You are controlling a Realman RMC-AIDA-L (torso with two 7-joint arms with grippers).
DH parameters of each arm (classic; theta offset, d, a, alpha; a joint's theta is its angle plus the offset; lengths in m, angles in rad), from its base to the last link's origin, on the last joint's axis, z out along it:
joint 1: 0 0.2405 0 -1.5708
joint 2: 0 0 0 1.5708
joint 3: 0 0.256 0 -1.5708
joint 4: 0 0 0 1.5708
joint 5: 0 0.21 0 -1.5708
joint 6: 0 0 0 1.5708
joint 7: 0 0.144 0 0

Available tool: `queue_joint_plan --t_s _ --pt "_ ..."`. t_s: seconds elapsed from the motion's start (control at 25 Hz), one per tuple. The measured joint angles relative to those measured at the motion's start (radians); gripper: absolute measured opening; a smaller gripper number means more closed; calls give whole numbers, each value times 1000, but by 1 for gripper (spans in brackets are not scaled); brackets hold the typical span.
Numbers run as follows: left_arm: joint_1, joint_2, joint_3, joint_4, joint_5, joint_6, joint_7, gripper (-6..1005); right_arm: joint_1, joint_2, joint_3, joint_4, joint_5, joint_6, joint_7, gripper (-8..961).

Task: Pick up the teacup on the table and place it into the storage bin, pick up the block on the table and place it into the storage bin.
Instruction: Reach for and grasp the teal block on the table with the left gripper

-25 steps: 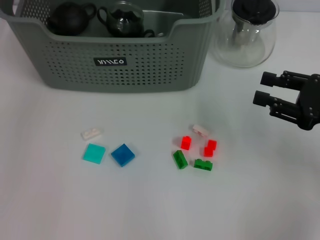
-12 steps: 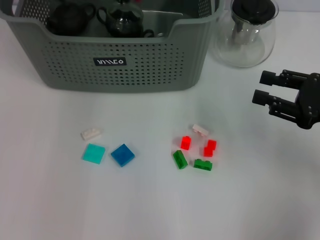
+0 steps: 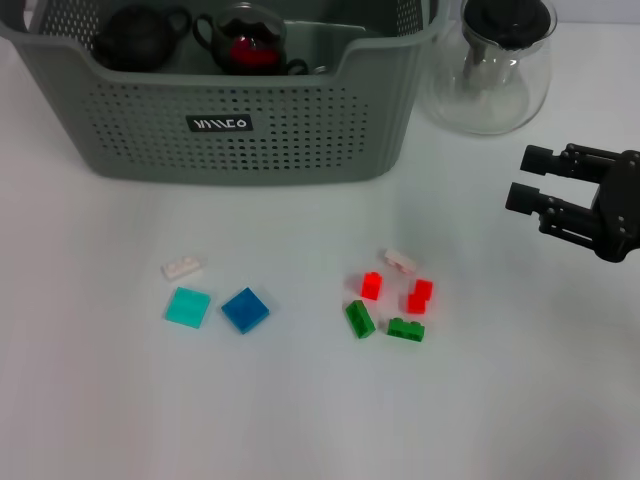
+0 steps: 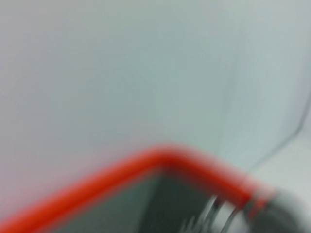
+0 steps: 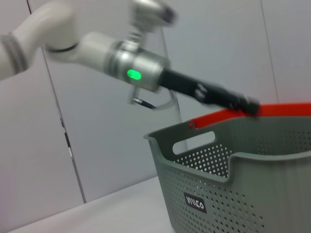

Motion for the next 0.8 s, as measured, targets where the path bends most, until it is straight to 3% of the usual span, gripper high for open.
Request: queue_joint_plan --t_s 0.04,0.08,0.2,0.36,0.44,0.52,0.56,0.6,0.68,0.8 --pt "0 0 0 0 0 0 0 489 0 0 0 0 0 0 0 548" --pt "73 -16 -16 72 -124 35 57 512 0 0 0 0 1 -1 0 548" --pt "198 -27 -87 147 -415 178 150 582 0 0 2 0 1 0 0 548" --pt "258 -19 -288 69 -601 445 228 628 2 0 2 0 1 0 0 548" --pt "267 -7 -377 1 -580 543 281 628 3 0 2 0 1 -1 0 548" --pt "287 0 -444 -59 -475 603 362 627 4 0 2 1 1 0 0 549" --pt "287 0 -444 -59 -475 603 362 627 4 0 2 1 1 0 0 549" --pt "296 -2 -453 -68 -420 610 401 627 5 0 2 1 1 -1 0 549" --pt "354 -25 -459 -89 -194 620 595 627 7 0 2 5 1 0 0 549" --pt "377 -33 -463 -141 -93 619 709 627 7 0 2 15 1 0 0 549"
